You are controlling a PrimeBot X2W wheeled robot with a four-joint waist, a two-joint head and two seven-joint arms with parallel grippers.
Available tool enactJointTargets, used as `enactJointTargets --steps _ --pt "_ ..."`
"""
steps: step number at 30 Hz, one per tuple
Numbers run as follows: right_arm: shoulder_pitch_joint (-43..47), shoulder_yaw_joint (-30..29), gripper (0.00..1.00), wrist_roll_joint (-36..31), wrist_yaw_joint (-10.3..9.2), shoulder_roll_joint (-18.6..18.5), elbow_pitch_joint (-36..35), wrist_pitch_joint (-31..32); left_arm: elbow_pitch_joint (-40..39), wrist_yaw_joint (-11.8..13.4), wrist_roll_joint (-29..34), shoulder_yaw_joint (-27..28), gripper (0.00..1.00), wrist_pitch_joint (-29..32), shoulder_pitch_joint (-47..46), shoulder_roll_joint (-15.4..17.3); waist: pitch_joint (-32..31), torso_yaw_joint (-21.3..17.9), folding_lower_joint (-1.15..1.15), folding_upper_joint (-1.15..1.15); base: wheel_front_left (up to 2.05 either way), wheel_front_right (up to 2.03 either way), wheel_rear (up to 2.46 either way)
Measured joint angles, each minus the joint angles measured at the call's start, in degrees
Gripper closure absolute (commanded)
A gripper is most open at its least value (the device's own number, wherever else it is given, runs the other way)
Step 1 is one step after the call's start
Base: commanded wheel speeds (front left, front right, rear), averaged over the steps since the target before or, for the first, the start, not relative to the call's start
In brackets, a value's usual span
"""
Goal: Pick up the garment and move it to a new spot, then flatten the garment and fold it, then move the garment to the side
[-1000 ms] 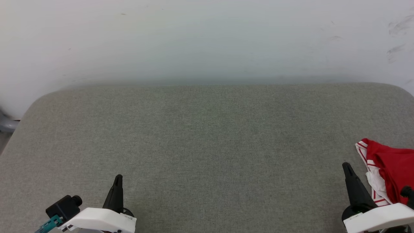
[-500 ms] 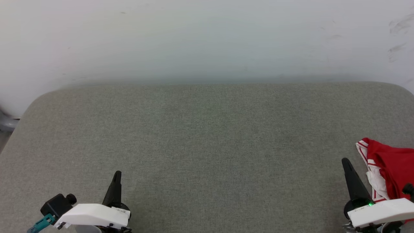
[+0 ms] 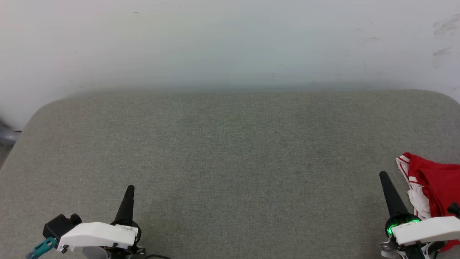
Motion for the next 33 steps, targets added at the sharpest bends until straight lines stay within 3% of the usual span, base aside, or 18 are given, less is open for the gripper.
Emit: enactJointTargets --steps 33 --pt "-3.6 -0.4 1.00 17.8 0.00 0.2 5.0 1.2 0.7 -1.6 -16.5 2.4 1.00 4.4 -2.0 -0.9 0.7 0.0 0.00 0.00 0.00 0.00 0.00"
